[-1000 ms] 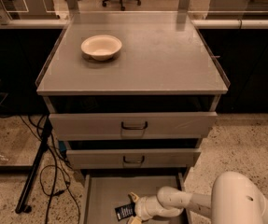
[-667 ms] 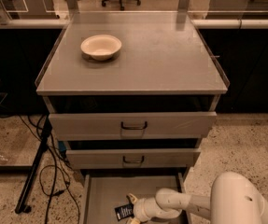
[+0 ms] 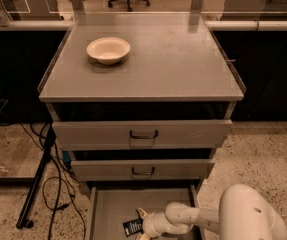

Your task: Pick rxbar blueberry from bottom drawer and place on counter

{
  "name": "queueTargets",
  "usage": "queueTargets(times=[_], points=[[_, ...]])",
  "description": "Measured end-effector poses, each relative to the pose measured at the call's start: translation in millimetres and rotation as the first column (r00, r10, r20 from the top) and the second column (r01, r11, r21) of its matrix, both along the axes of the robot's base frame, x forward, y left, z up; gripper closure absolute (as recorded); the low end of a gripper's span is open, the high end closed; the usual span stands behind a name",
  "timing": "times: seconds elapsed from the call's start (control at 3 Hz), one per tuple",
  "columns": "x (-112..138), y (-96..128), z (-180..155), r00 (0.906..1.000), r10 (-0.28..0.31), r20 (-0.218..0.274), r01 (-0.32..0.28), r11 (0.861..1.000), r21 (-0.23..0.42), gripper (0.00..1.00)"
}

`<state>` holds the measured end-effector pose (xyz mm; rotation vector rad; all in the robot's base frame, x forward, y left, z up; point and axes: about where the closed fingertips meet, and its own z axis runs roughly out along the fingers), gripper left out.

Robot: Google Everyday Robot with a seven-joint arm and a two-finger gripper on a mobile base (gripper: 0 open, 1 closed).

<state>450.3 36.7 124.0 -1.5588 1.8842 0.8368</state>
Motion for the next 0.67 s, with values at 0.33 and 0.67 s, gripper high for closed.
queueTargets(times=[0.33, 0.67], points=[[1.9, -6.8, -15.1, 1.0, -0.006, 0.001, 0.006, 1.0, -0.017, 0.0], [4.4, -10.8, -24.4, 0.9998, -0.018, 0.003, 0.018, 0.999, -0.03, 0.0]])
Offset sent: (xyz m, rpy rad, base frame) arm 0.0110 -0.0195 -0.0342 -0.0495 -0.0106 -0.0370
